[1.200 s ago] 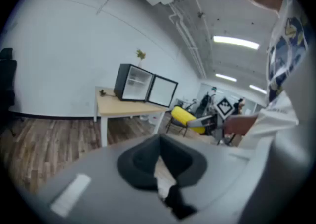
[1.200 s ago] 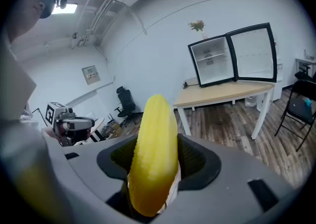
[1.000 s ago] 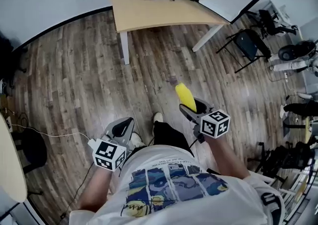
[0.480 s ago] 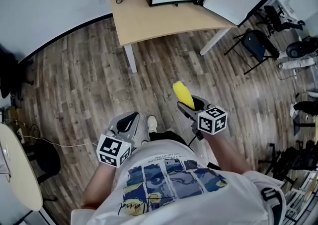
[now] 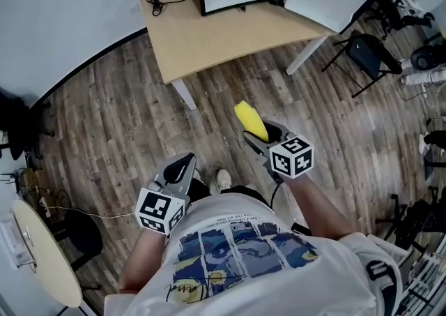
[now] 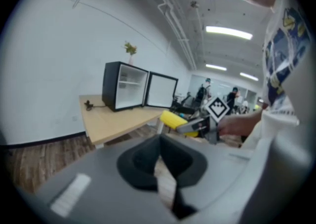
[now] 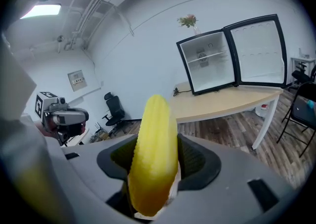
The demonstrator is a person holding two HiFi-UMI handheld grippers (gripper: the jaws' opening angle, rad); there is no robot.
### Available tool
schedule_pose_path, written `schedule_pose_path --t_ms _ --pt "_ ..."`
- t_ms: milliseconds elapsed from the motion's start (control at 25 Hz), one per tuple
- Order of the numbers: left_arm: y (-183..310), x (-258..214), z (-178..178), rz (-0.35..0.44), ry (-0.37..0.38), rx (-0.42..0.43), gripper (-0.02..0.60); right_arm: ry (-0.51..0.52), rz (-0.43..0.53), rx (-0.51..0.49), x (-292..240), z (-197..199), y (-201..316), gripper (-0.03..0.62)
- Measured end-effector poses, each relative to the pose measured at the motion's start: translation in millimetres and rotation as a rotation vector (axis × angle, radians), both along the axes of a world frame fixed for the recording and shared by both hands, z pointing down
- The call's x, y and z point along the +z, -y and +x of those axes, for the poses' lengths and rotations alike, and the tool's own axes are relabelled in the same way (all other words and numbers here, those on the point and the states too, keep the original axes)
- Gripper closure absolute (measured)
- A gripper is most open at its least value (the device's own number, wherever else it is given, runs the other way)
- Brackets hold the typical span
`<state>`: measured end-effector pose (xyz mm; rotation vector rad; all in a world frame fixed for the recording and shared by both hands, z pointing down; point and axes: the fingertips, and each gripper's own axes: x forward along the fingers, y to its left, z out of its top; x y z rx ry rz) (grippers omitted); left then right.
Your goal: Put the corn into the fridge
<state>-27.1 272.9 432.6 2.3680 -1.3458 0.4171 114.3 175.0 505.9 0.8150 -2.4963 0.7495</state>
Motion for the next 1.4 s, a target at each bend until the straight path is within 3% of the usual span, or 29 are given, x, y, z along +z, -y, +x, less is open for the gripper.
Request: schedule_pose_path --t_ms 320,840,960,1160,1400 --pt "84 15 -22 -0.003 -0.022 0.079 0.572 -0.041 0.000 0.117 7 -1 70 0.358" --pt "225 4 -77 0.053 -0.026 0.281 0.572 -0.102 0.039 0.350 -15 -17 208 0.358" --pt "246 12 -90 0.029 -0.027 0.289 0.572 -0.094 0.041 0.379 -15 -26 237 0.358" --pt "273 11 -78 0.020 -0.043 0.295 0.572 -0.097 0.037 0.376 -13 -14 287 0.358" --pt "335 8 -76 0.013 -0.031 0.185 0.572 -0.109 0.023 0.346 2 -4 380 0.358"
